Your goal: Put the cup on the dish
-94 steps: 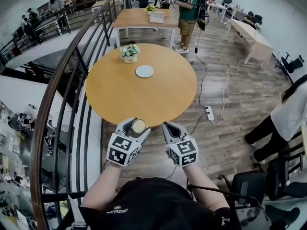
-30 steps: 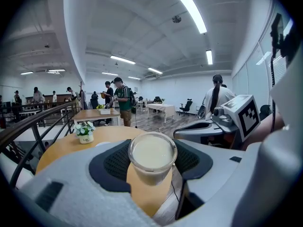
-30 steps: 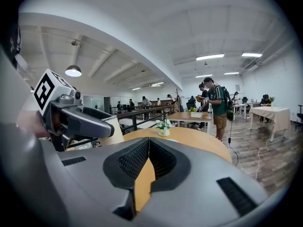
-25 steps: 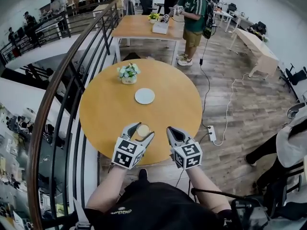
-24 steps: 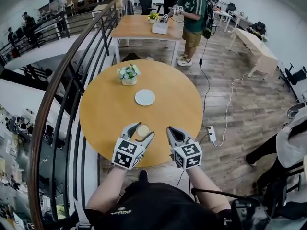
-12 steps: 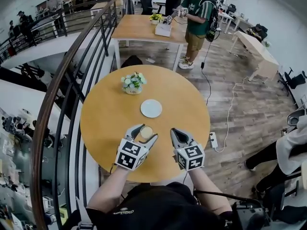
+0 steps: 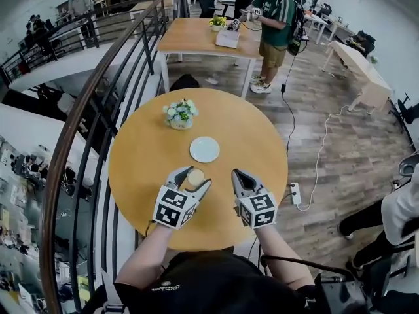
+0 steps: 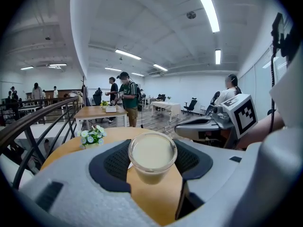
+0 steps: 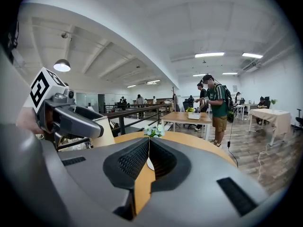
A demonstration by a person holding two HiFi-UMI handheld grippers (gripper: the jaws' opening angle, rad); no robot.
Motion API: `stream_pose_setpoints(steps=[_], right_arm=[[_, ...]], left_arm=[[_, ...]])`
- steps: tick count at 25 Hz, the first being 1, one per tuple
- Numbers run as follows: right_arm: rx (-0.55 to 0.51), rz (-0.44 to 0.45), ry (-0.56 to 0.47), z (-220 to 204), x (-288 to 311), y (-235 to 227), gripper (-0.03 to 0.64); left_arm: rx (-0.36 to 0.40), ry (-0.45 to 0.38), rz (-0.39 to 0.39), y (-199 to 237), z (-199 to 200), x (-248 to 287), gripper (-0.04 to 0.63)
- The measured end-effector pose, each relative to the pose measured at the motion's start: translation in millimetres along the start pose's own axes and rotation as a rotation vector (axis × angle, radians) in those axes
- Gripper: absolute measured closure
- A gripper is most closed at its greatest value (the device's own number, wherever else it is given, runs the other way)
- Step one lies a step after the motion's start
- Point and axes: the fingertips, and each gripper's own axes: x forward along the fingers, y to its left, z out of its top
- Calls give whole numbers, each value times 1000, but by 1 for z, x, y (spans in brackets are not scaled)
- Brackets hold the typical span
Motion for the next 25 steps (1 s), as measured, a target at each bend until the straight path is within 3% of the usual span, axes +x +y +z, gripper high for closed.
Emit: stream_pose_setpoints(steps=[11, 25], right_arm=[[21, 13, -11, -6, 9, -14, 614], [72, 41, 73, -38, 15, -10, 614]], left_arm=[[9, 29, 31, -7, -1, 15, 322], [-8, 83, 27, -6, -19, 32, 322]])
